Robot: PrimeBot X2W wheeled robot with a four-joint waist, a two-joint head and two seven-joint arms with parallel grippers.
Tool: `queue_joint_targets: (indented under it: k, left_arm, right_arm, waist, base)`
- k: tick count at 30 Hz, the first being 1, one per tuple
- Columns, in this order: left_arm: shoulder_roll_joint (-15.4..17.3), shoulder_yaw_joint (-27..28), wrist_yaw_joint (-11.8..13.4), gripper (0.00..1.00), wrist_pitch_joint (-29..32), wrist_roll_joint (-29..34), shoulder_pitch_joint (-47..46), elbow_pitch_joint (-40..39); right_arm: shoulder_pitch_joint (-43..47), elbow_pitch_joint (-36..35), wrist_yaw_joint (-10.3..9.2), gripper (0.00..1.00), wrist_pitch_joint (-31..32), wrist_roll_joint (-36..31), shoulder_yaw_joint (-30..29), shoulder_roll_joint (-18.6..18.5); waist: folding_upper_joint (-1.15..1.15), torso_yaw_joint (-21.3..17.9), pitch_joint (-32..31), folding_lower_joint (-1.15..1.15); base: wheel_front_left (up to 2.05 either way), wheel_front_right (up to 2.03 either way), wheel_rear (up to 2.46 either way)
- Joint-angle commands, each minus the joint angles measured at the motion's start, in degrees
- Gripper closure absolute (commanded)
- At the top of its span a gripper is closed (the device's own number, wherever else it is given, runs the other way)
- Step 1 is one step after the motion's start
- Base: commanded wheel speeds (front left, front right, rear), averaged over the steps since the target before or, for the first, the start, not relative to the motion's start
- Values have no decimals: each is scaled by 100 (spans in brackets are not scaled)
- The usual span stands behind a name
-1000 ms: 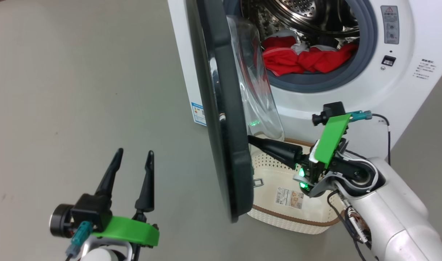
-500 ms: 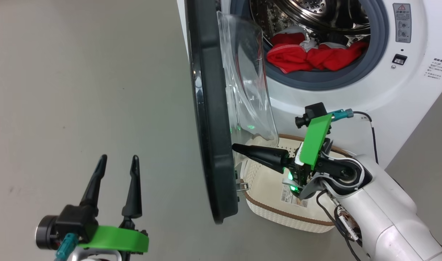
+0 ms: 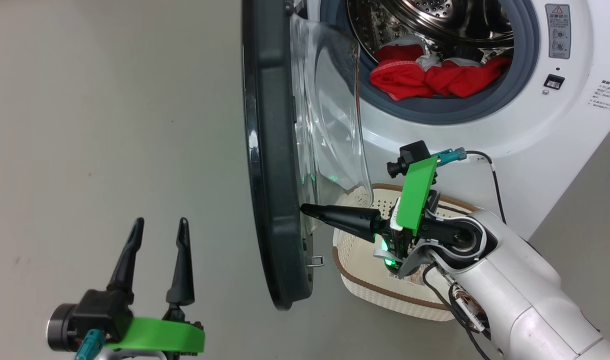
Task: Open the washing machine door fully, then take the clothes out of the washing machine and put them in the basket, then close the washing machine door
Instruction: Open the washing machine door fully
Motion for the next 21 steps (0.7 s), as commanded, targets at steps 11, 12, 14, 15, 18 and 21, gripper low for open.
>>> queue_joint_targets:
  k: [11, 12, 14, 15, 18, 21]
  left_arm:
    - [101, 91, 85, 0, -45, -99, -36, -163]
    - [101, 79, 78, 0, -45, -110, -38, -147]
    - [101, 58, 64, 0, -45, -125, -49, -111]
    - [101, 49, 58, 0, -45, -131, -57, -91]
    - [101, 23, 37, 0, -45, -142, -88, -23]
    - [101, 4, 19, 0, -45, -145, -123, 47]
  right_arm:
    - [-155, -154, 44, 100, -154, 21, 203, 177]
    - [-150, -135, 44, 100, -204, -45, 196, 177]
    - [-133, -81, 44, 91, -323, -185, 168, 175]
    - [-126, -69, 44, 52, -382, -261, 152, 166]
    - [-76, -116, 44, 0, -555, -476, 79, 106]
    - [-17, -268, 44, 0, -819, -824, 50, -35]
  waist:
    - [0, -16, -6, 0]
    - [0, -19, -7, 0]
    - [0, -26, -14, 0]
    - [0, -29, -17, 0]
    - [0, -40, -30, 0]
    - [0, -51, -45, 0]
  base:
    - [-1, -1, -1]
    - [0, 0, 0]
    - [0, 0, 0]
    - [0, 0, 0]
    - [0, 0, 0]
    - [0, 0, 0]
